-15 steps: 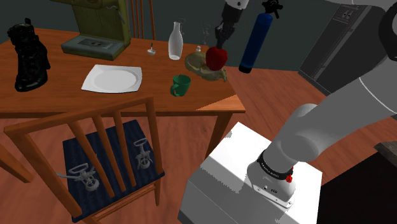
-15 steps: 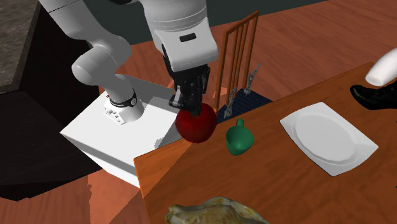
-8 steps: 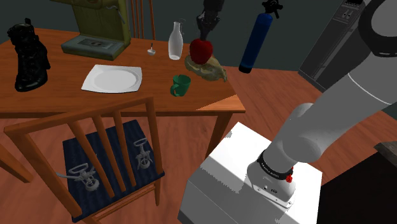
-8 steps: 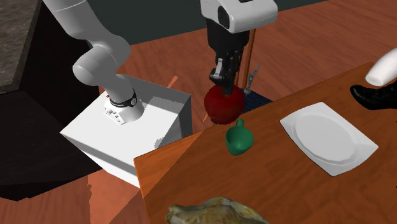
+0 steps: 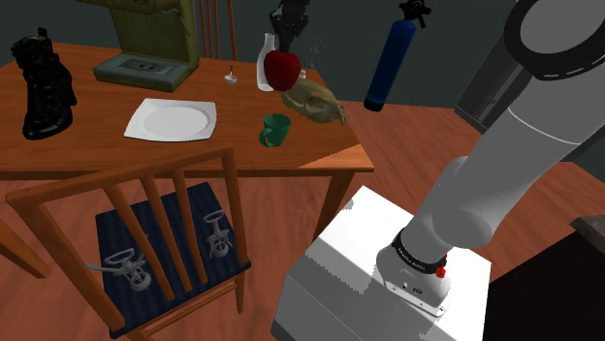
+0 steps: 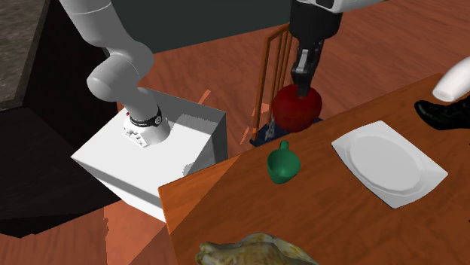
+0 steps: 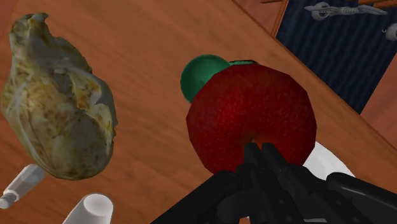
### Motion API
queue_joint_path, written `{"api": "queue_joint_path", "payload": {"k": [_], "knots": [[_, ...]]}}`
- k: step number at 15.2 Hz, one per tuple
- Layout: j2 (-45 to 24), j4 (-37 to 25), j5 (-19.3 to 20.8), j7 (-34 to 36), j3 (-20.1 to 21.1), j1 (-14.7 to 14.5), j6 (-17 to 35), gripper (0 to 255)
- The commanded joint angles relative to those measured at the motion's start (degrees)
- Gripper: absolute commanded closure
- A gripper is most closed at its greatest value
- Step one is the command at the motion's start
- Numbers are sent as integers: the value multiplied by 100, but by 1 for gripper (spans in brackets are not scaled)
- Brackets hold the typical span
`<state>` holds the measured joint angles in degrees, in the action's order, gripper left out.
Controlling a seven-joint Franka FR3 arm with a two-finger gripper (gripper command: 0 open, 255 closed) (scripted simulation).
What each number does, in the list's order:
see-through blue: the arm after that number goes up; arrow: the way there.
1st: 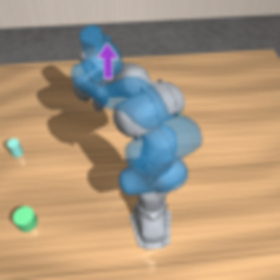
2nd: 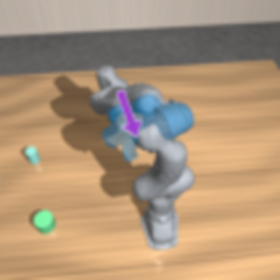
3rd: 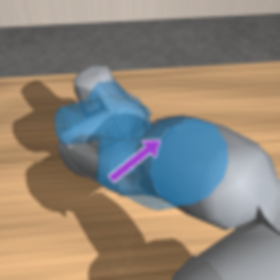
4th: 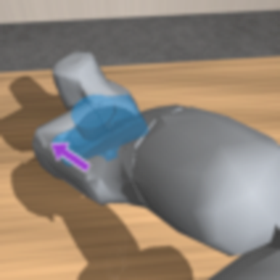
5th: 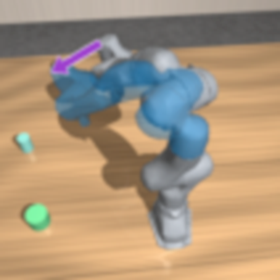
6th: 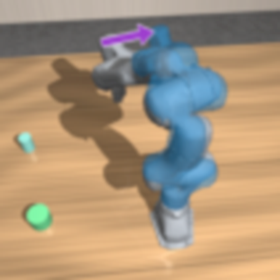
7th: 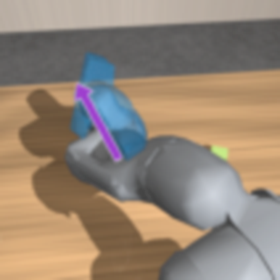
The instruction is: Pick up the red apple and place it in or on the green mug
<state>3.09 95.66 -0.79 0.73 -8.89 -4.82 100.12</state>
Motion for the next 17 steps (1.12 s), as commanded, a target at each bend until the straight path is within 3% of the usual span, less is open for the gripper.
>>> {"api": "queue_joint_path", "payload": {"k": [1,17], "knots": [[14,151,3,15,7,-6,140,255],[66,1445,6,-2,7,-5,1383,255]]}}
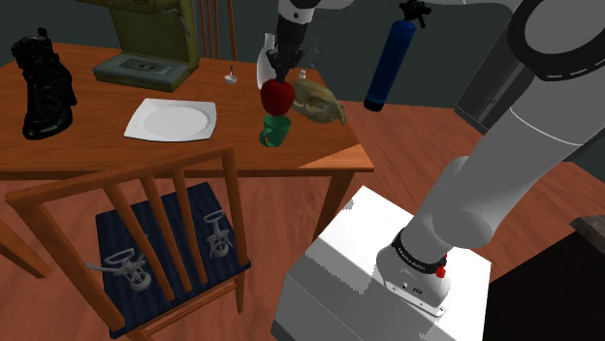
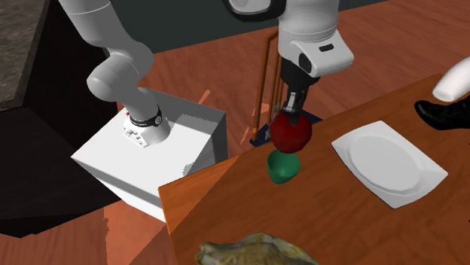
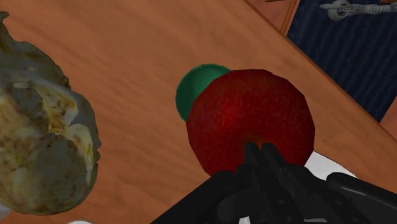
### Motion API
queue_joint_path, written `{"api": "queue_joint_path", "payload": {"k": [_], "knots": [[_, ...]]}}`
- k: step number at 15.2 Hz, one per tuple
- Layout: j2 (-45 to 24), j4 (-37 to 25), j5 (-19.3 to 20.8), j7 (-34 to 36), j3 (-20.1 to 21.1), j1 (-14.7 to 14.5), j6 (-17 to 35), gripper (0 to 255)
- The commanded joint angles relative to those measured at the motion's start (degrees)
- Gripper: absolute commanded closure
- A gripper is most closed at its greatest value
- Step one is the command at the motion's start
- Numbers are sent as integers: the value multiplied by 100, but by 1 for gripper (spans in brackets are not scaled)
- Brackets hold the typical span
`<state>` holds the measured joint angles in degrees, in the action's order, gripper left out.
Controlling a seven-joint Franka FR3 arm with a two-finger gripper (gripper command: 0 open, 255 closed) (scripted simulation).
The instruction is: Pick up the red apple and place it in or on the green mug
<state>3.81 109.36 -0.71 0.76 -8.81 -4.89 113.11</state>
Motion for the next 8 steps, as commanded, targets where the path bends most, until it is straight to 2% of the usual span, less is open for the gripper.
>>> {"api": "queue_joint_path", "payload": {"k": [1,8], "knots": [[-13,144,-4,-7,-3,2,161,255],[-77,499,-19,-23,-6,3,580,255]]}}
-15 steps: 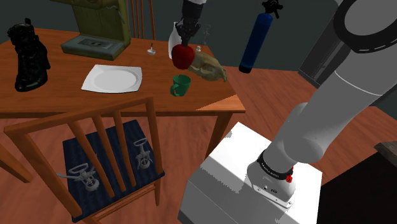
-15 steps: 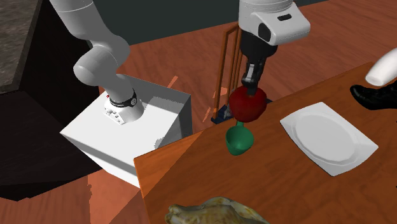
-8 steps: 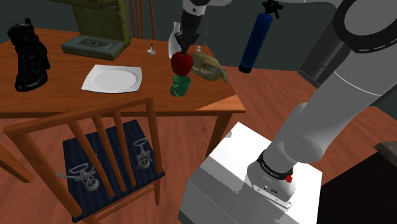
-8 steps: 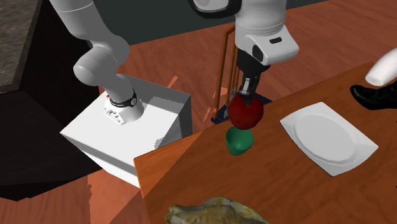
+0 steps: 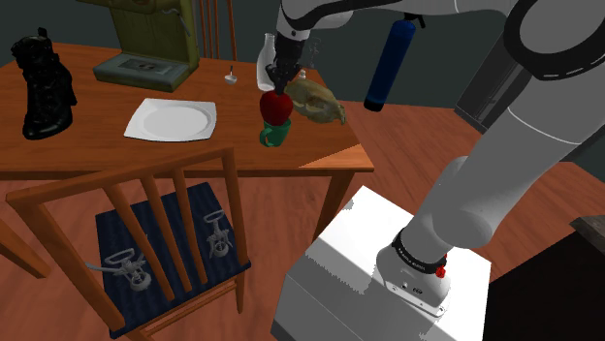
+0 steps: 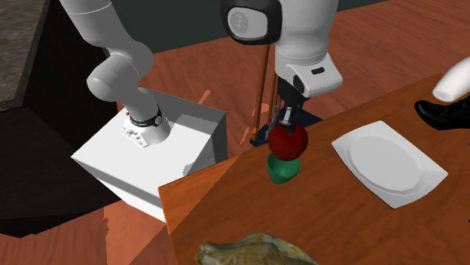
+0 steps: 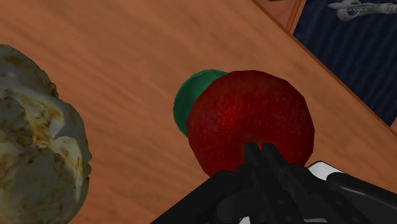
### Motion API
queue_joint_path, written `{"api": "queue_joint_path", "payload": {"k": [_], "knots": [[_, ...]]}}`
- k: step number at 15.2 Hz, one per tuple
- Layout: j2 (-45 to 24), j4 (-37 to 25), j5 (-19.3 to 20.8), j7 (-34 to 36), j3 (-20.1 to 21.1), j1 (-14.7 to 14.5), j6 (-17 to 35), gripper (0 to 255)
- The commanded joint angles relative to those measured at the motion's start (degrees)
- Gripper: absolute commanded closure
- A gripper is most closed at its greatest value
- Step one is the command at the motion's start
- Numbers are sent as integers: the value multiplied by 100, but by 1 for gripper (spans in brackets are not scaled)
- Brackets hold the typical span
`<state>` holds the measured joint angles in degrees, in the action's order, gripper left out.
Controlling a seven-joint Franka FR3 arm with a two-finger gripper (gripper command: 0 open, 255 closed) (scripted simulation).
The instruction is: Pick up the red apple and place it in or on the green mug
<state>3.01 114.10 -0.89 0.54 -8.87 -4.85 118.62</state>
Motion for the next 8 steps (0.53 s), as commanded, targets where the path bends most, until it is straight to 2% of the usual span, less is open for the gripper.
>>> {"api": "queue_joint_path", "payload": {"k": [1,6,7,8], "knots": [[2,26,-1,-1,0,0,29,255],[2,25,-1,-1,0,0,29,255],[2,25,-1,-1,0,0,29,0],[1,25,-1,-1,0,0,29,0]]}}
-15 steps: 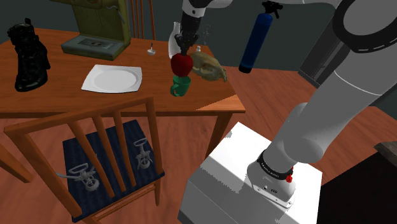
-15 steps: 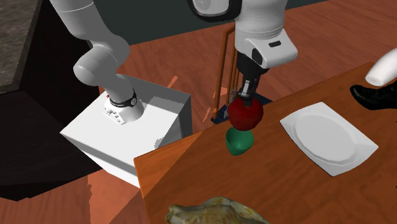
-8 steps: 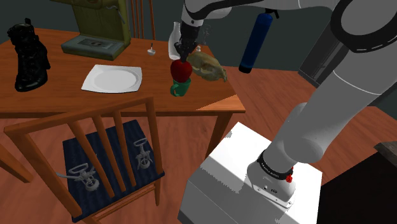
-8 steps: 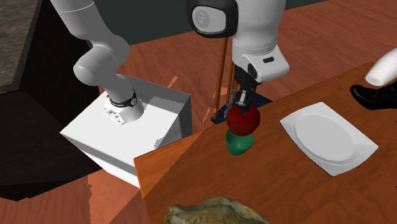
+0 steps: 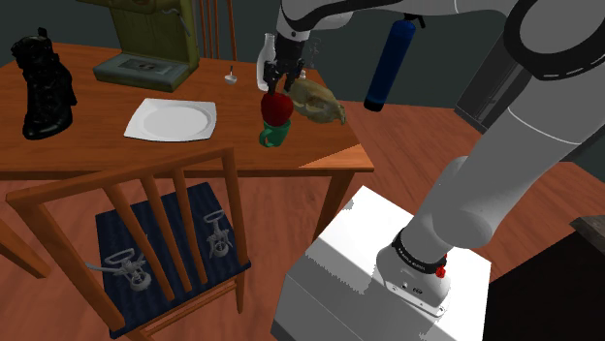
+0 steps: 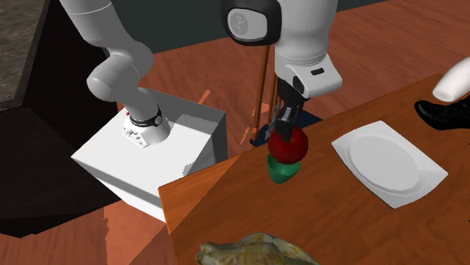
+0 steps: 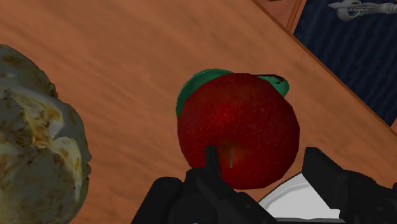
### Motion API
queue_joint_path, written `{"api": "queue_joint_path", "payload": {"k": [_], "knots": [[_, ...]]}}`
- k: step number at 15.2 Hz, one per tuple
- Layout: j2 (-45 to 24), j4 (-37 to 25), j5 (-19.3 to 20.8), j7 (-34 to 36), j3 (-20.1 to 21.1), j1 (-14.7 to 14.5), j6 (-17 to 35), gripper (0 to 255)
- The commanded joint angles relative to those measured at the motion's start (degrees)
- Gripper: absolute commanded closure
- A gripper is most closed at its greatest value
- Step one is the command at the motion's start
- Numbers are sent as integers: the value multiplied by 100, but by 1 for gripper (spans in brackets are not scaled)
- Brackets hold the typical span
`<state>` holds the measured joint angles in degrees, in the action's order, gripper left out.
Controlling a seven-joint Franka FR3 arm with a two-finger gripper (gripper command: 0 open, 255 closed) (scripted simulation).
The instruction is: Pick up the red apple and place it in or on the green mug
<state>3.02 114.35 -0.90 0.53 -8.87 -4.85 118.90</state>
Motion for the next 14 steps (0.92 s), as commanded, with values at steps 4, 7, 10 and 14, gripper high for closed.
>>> {"api": "queue_joint_path", "payload": {"k": [4,7,10,14], "knots": [[0,0,0,0,0,0,0,0],[171,-380,33,23,4,0,-549,0],[206,-492,39,28,6,1,-695,0],[206,-493,39,27,6,1,-695,0]]}}
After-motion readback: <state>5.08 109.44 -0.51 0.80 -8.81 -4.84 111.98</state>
